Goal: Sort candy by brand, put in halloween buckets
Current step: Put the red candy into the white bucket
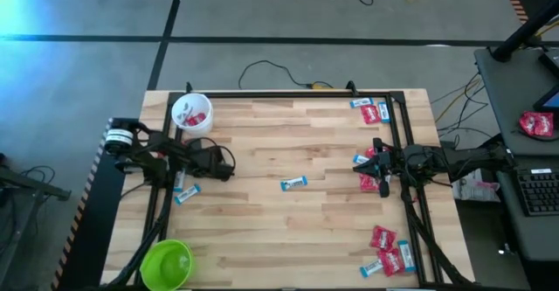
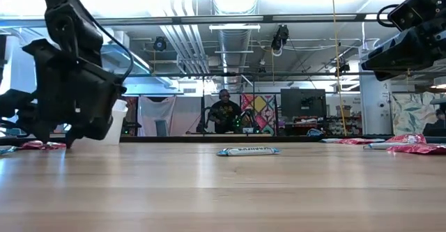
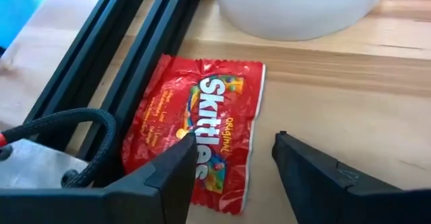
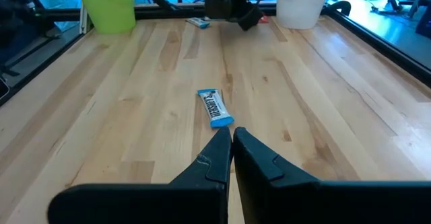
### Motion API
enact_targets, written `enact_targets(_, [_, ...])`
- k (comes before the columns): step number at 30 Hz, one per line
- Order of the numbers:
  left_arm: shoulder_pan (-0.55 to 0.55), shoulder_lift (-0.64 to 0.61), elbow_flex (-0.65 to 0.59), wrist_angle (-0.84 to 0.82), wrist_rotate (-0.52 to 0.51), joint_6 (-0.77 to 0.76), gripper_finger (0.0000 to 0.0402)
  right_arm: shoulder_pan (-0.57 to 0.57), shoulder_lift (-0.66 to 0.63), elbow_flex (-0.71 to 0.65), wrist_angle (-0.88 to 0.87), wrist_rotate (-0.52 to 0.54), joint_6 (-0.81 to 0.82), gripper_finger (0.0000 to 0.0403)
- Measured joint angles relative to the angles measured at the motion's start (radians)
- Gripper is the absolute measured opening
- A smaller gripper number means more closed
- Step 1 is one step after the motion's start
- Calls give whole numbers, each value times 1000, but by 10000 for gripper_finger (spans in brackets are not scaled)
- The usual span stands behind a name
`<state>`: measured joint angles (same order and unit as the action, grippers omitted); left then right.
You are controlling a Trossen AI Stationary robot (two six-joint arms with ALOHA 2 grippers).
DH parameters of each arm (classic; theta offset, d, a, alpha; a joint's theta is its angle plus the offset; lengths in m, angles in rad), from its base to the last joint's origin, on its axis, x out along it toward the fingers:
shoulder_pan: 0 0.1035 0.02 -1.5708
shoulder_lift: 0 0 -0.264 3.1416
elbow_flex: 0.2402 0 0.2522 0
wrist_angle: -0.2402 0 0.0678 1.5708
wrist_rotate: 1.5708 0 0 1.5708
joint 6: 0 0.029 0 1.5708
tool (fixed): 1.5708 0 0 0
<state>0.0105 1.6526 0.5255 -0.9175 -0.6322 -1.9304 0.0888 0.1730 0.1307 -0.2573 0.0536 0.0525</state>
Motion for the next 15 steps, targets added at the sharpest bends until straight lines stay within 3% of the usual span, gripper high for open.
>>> enact_targets(7, [-76,16,26,64,-30,-35,171,0,0,0,0,0,0,9])
enact_targets(15, [-254,17,208,252,-21,43,144,0,0,0,0,0,0,9])
